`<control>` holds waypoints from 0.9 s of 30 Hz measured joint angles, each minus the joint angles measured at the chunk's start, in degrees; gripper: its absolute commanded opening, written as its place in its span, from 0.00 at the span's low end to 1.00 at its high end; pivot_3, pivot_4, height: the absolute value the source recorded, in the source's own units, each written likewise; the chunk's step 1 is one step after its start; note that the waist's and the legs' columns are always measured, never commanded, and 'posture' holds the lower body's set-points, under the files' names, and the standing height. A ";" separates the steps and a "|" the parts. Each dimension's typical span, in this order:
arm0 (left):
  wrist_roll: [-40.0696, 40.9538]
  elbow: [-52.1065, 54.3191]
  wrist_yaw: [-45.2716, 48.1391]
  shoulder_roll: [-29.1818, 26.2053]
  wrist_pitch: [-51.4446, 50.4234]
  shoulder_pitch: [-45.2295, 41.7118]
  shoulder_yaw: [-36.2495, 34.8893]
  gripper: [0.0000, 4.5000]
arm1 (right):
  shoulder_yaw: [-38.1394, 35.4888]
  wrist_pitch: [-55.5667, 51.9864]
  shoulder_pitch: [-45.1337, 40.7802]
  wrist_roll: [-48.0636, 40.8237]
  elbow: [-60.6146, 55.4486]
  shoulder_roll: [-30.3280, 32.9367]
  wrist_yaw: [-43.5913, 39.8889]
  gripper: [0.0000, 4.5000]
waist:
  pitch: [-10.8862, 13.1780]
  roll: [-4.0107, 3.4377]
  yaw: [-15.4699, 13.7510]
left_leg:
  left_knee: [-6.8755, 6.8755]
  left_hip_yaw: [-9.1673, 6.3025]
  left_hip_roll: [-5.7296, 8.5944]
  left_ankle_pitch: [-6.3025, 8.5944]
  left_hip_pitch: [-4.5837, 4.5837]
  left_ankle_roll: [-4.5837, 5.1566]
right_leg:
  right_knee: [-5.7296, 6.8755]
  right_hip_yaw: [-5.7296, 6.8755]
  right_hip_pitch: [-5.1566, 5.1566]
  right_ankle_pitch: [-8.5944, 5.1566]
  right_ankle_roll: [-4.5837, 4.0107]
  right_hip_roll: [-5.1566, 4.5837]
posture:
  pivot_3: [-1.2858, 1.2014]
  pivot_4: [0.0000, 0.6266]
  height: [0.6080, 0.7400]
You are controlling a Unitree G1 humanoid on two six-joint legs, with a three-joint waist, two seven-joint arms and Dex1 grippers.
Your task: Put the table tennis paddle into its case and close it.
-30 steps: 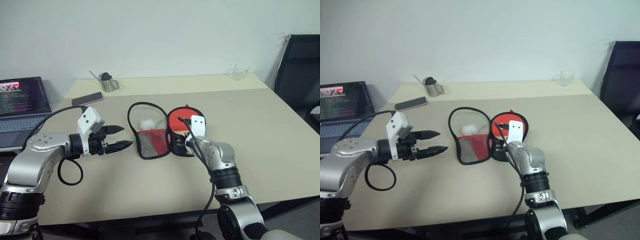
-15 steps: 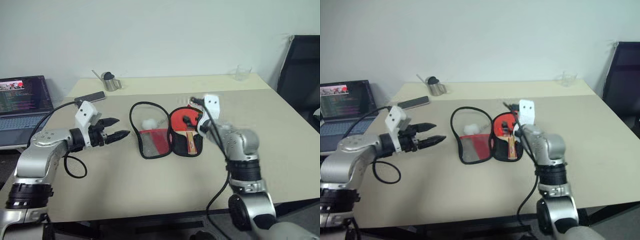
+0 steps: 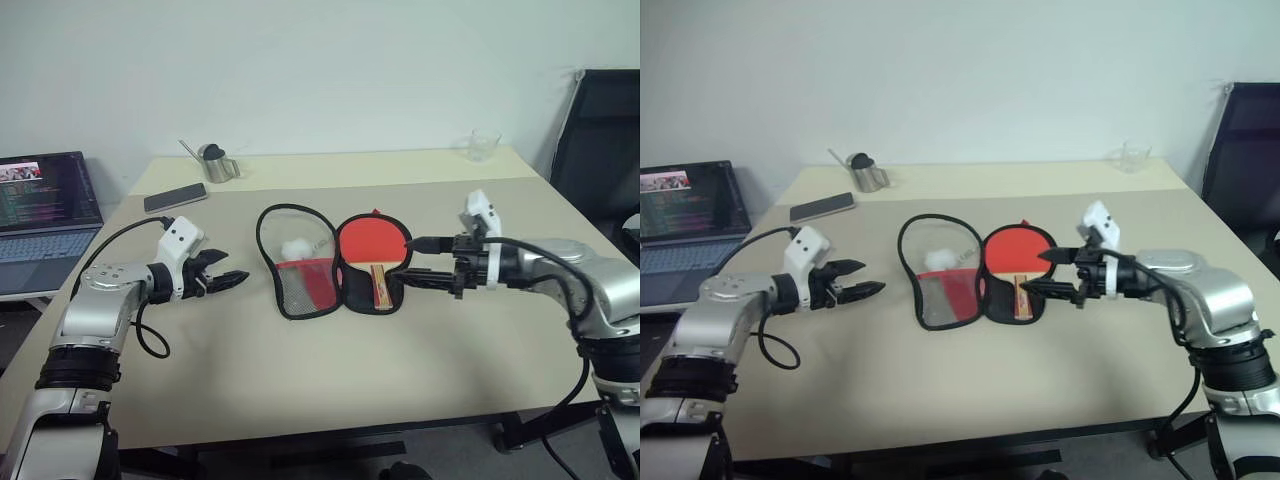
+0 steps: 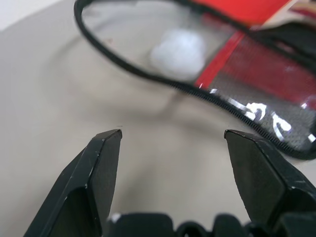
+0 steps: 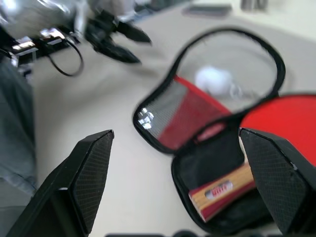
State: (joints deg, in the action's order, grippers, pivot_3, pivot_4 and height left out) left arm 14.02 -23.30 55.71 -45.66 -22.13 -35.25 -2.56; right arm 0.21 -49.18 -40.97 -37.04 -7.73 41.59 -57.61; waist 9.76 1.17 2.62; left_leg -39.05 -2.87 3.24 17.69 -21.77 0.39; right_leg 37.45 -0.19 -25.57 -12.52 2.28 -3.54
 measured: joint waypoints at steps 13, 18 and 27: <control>-7.48 -10.86 -3.89 7.66 1.49 -5.04 5.60 0.01 | -0.36 3.87 -2.19 0.44 0.00 -1.17 -0.93 1.00 | 0.00 0.03 -1.16 | -0.05 -0.09 0.14 -0.12 -0.13 -0.22 | -0.05 0.19 0.00 0.00 0.00 -0.19 | 0.52 0.24 1.00; -7.50 -12.63 -3.61 11.67 1.00 -8.39 6.05 0.00 | -0.29 4.15 -2.44 0.92 0.36 -1.30 -0.91 1.00 | 0.00 0.03 -1.21 | -0.05 -0.18 0.15 -0.13 -0.20 -0.23 | -0.12 0.53 0.02 0.00 0.00 -0.30 | 0.52 0.24 1.00; 4.65 -0.05 -2.74 24.93 -10.83 -11.96 1.40 0.00 | -0.26 4.12 -2.41 1.11 0.18 -1.08 -0.84 1.00 | 0.01 0.05 -1.31 | -0.48 -0.57 0.17 -0.12 -0.73 -0.24 | -0.27 0.80 -0.02 0.01 0.01 -0.41 | 0.52 0.24 1.00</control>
State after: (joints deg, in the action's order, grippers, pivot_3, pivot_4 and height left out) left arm 18.67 -23.36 52.97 -20.73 -32.96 -47.20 -1.16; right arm -0.05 -45.06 -43.38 -35.93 -7.55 40.50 -58.45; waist 9.77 1.22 1.31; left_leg -39.53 -3.44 3.40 17.56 -22.50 0.15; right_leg 37.18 0.61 -25.59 -12.51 2.29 -3.95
